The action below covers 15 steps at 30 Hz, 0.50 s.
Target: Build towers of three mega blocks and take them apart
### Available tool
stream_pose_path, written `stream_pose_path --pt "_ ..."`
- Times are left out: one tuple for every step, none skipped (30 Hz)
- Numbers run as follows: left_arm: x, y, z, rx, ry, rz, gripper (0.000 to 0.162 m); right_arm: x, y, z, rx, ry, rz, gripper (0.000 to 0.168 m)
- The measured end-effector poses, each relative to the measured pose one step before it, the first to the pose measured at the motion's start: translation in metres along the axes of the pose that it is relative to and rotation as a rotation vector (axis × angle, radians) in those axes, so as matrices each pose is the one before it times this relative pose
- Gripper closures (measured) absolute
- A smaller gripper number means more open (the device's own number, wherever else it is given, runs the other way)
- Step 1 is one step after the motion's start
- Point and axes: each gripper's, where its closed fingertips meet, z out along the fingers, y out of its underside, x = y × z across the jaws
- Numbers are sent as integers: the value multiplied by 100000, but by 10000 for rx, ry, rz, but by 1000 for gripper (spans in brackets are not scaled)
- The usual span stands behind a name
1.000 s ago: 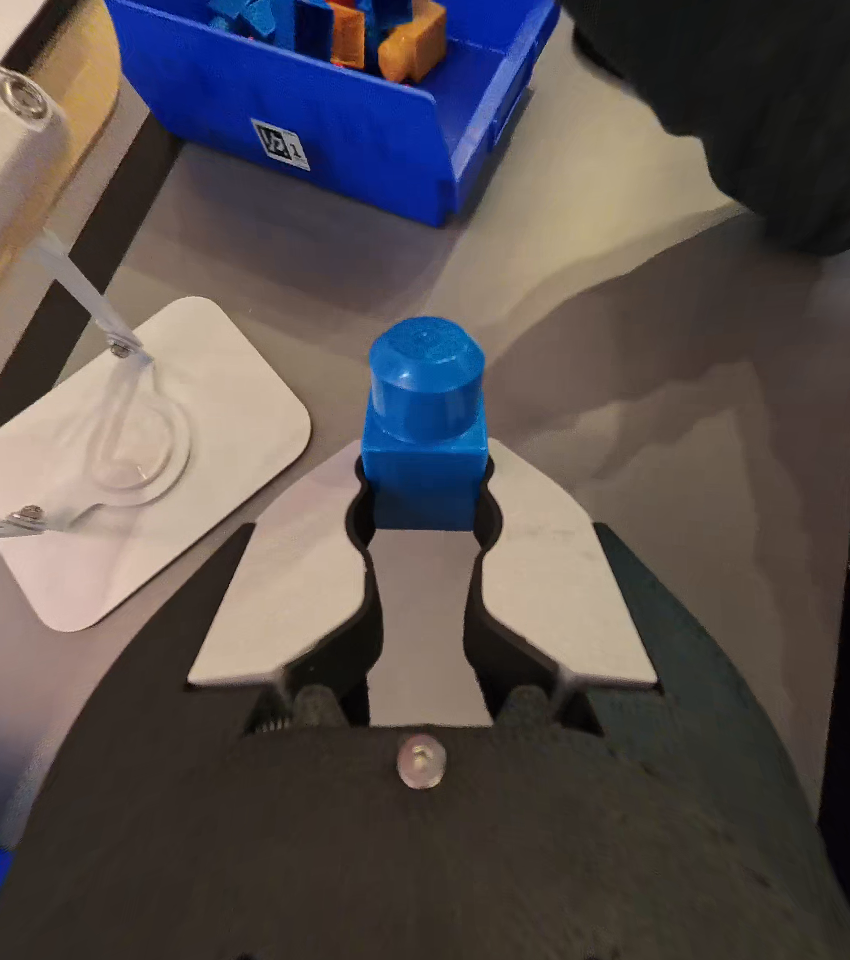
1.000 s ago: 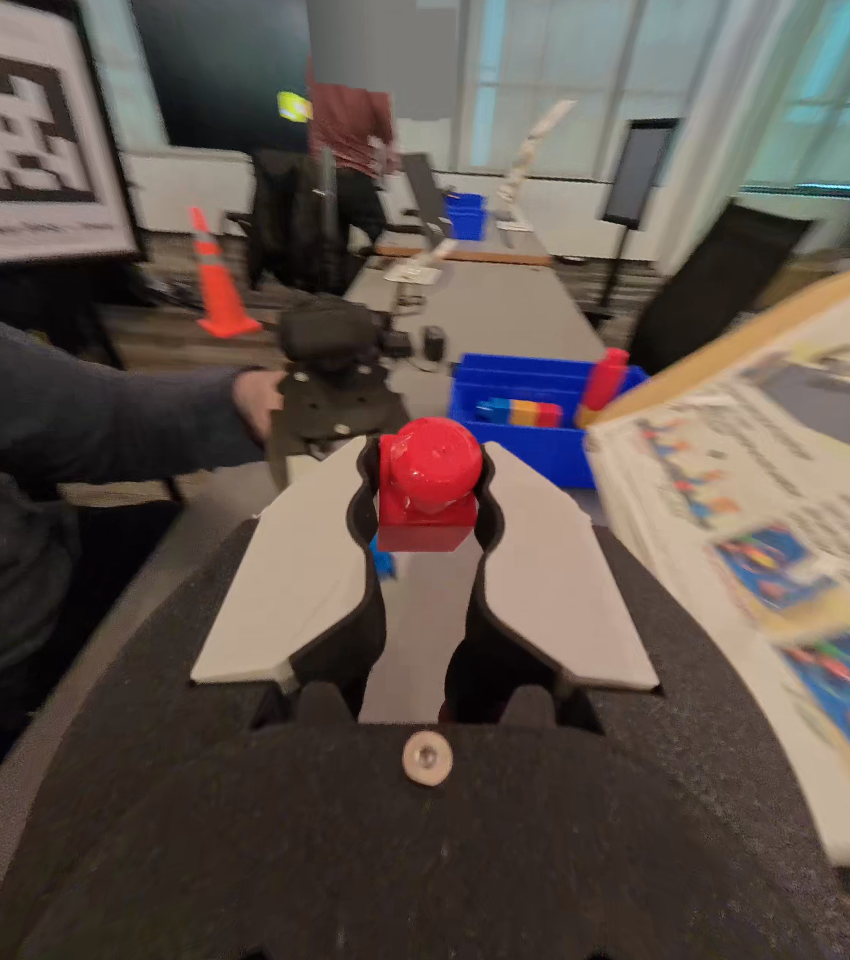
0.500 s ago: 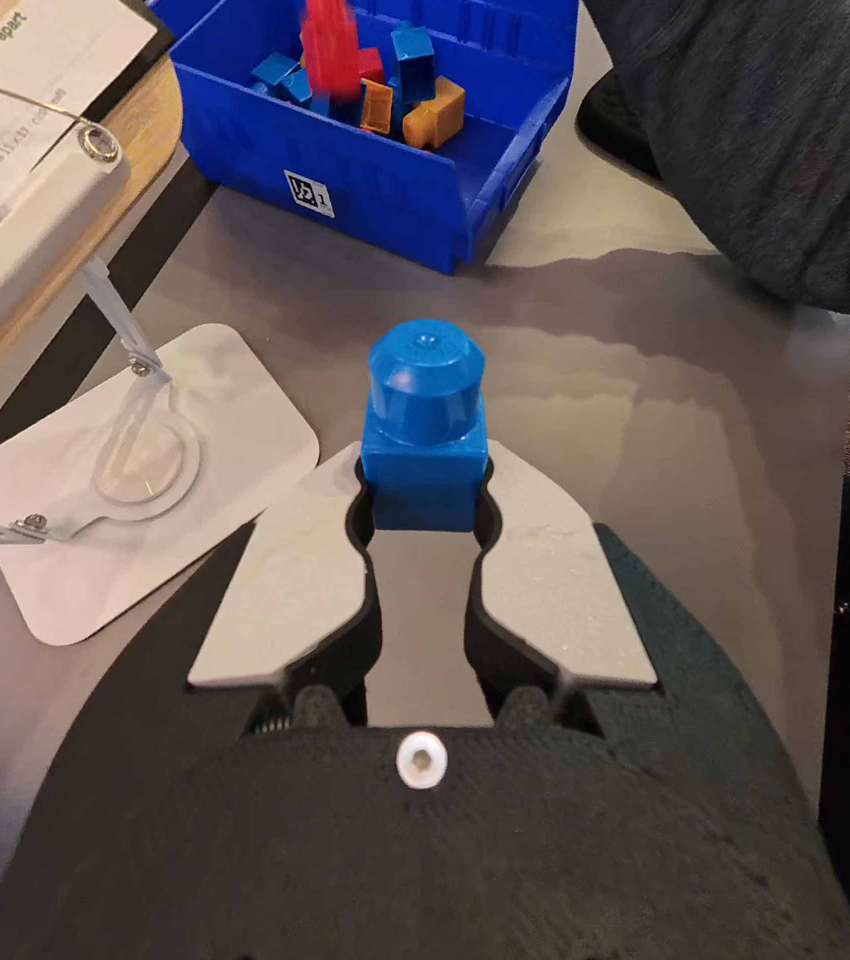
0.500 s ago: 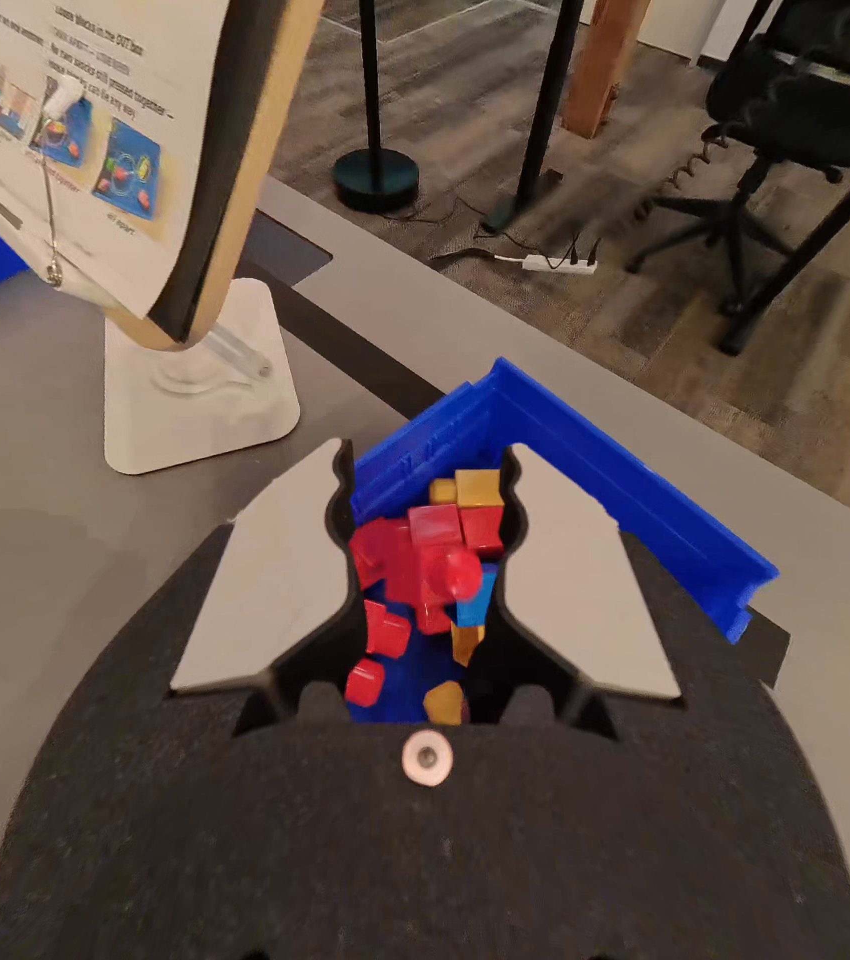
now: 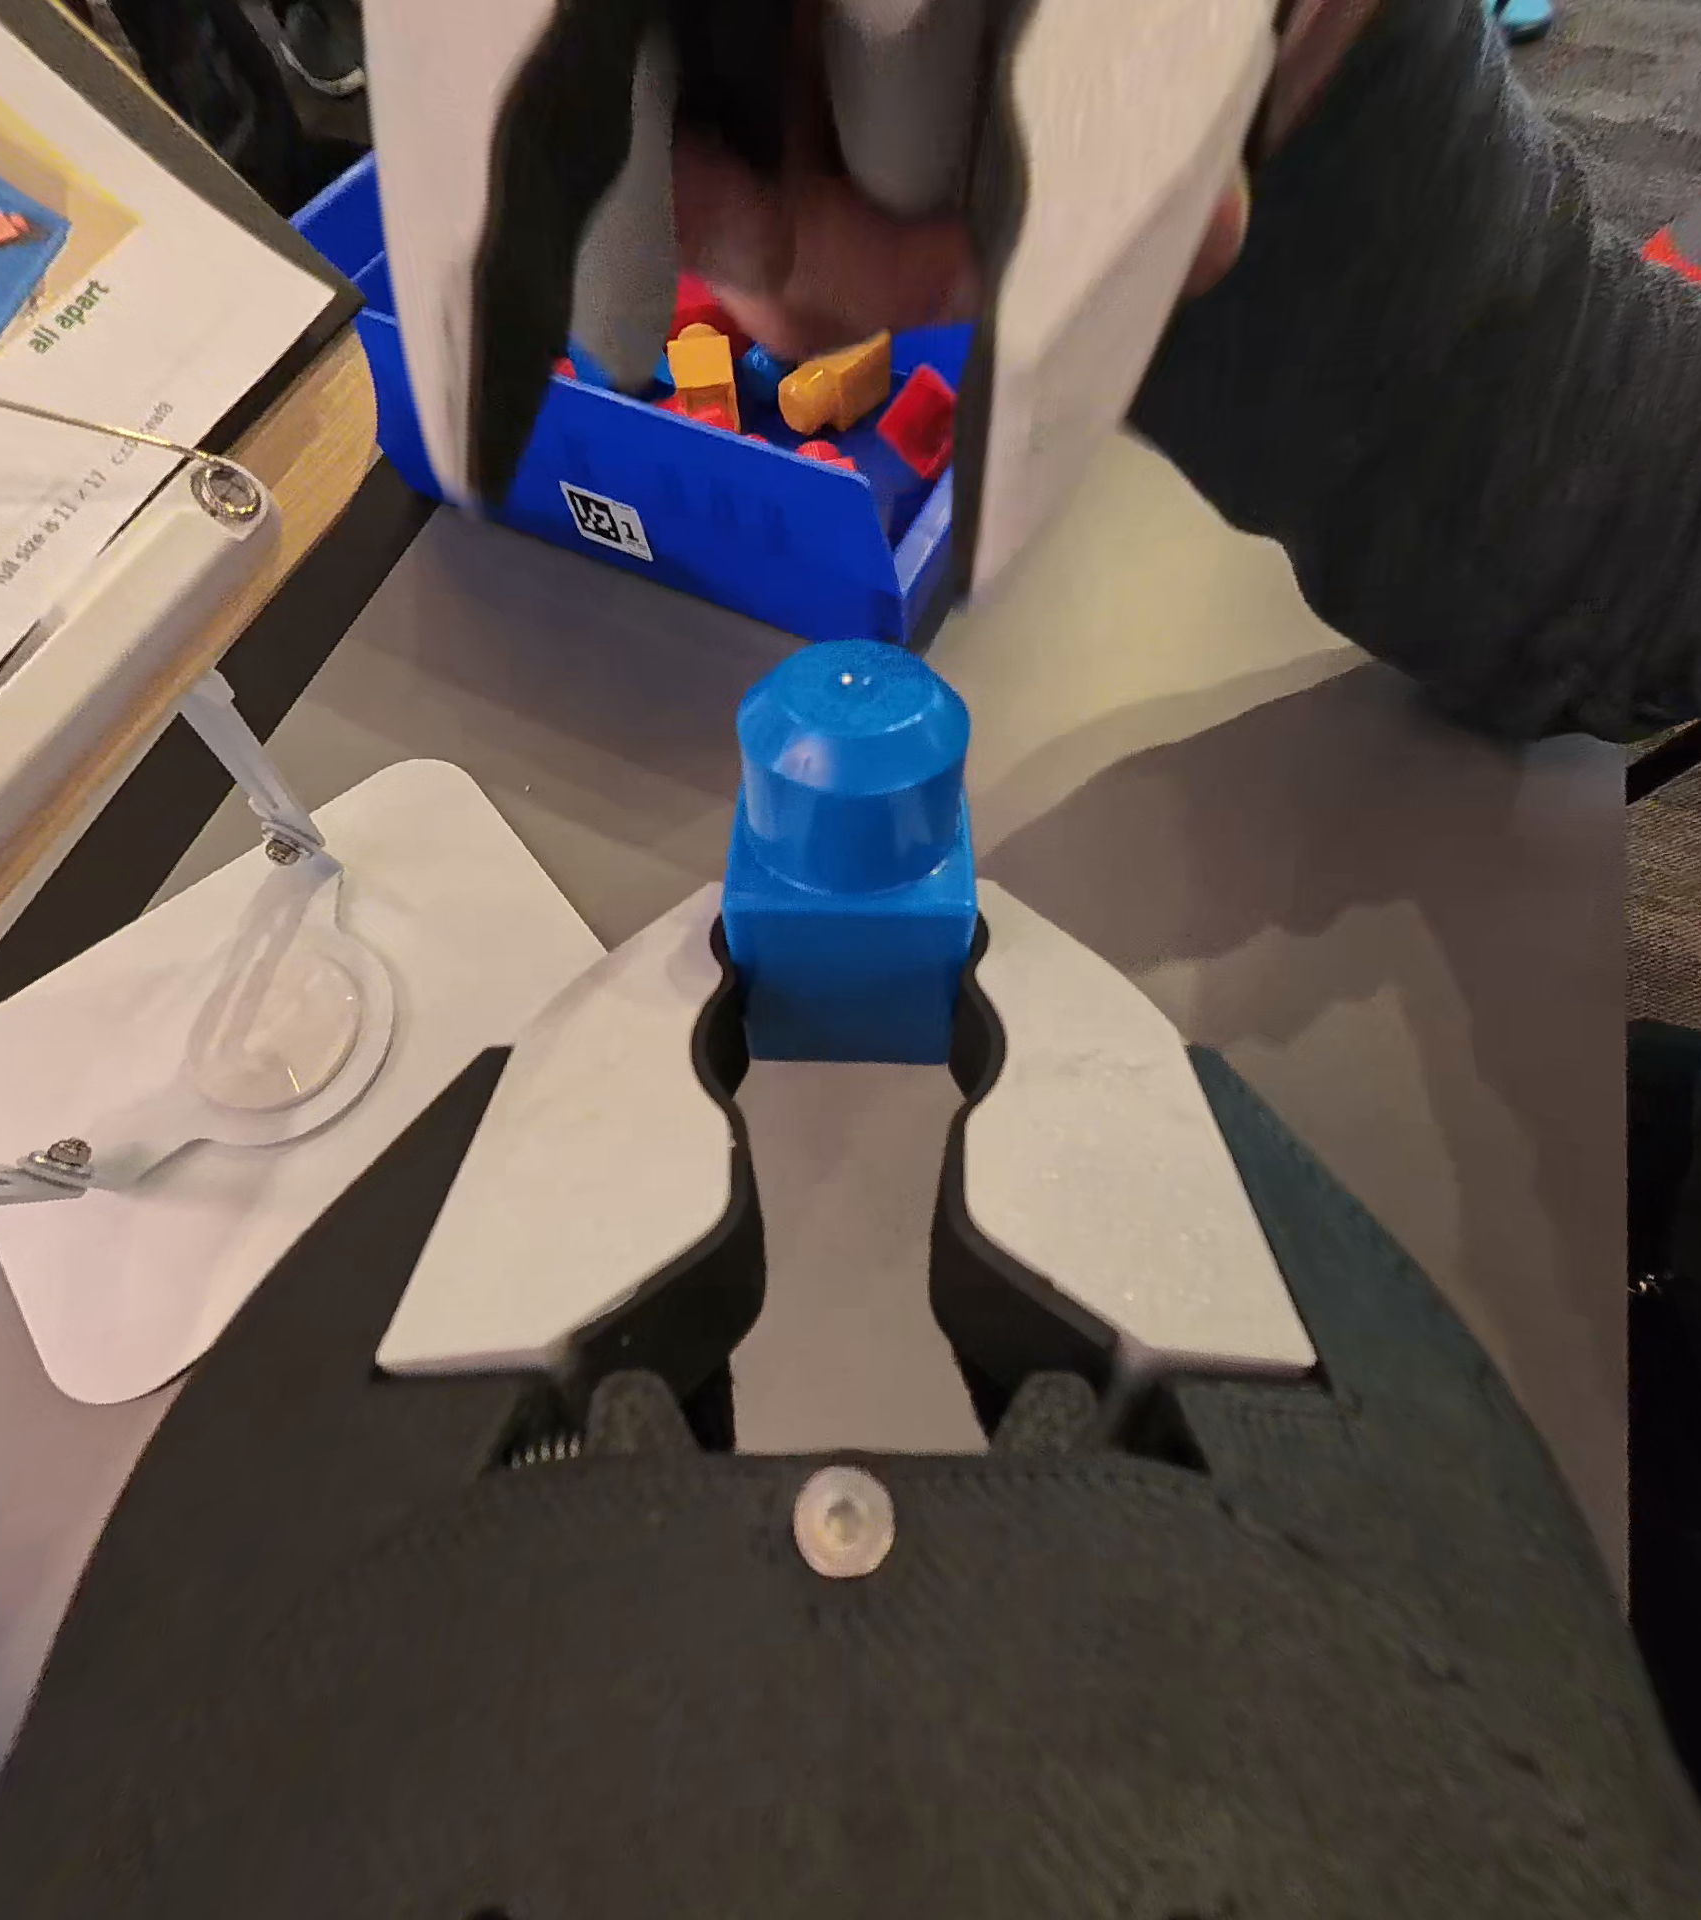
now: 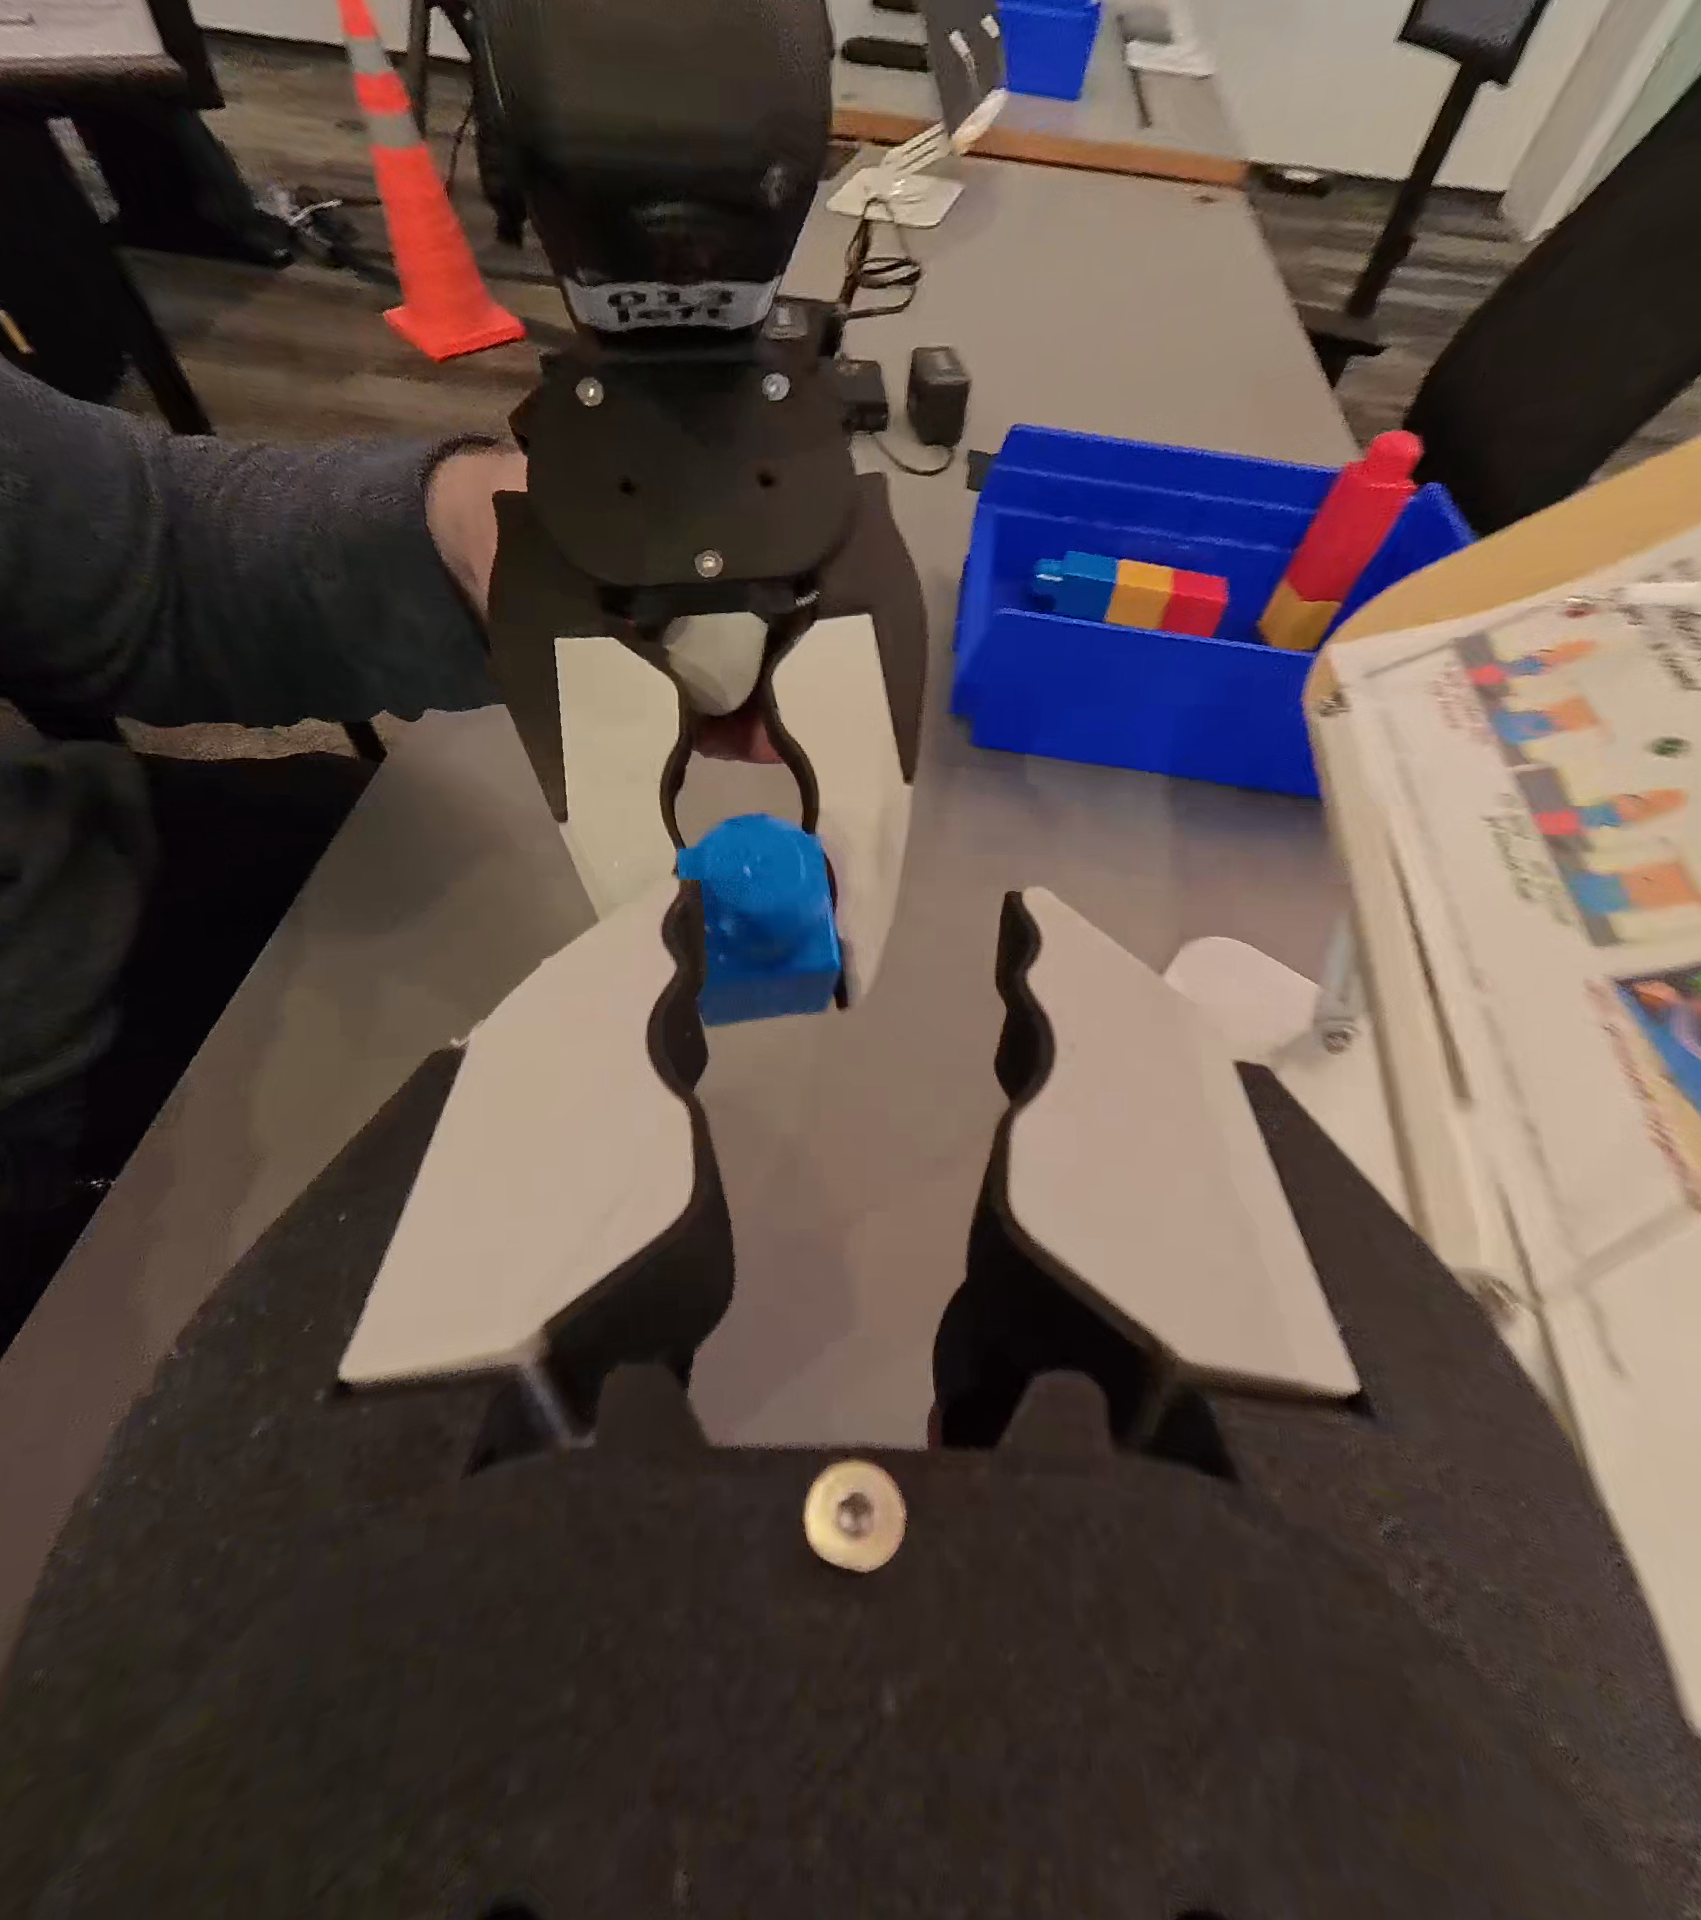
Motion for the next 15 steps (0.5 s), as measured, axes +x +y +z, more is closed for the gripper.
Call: stream_pose_path --pt "102 -34 -22 -18 11 35 127 -412 90 976 -98 -240 13 115" --pt "-93 155 14 -119 -109 33 126 -565 -12 805 -18 -363 33 116" --pt "-22 -11 -22 15 -66 31 126 -329 93 692 -71 -199 -9 116" --pt "133 -131 -54 104 57 -34 127 -198 198 609 -157 -106 -17 116" --pt "117 -76 -57 68 53 -44 126 -292 206 526 -160 -169 -16 117" --pt "-64 -33 -88 40 -73 7 127 -206 174 406 -119 -125 -30 119" --pt "-122 33 -111 7 -113 41 126 -100 67 248 -41 -75 -2 123" --pt "-62 94 -87 -11 -43 2 126 -35 2 99 17 -62 51 126" --pt "66 -14 -89 66 67 -60 126 -13 -1 26 23 -61 46 130" --pt "-42 -21 -81 82 -11 -51 126 -100 -50 10 60 -95 20 134" --pt "66 -25 -47 70 51 -39 126 -51 -54 15 14 -38 -10 134" --pt "23 -43 -51 78 12 -22 126 -18 -69 13 -17 16 -26 134" --pt "47 -155 -132 117 32 -47 126 -27 -193 -23 51 25 -30 134" --pt "-6 -240 -281 157 16 -74 126 -3 -304 -129 164 24 6 134" --pt "-169 41 -394 -40 -97 -18 125 121 -536 -358 350 56 80 134"
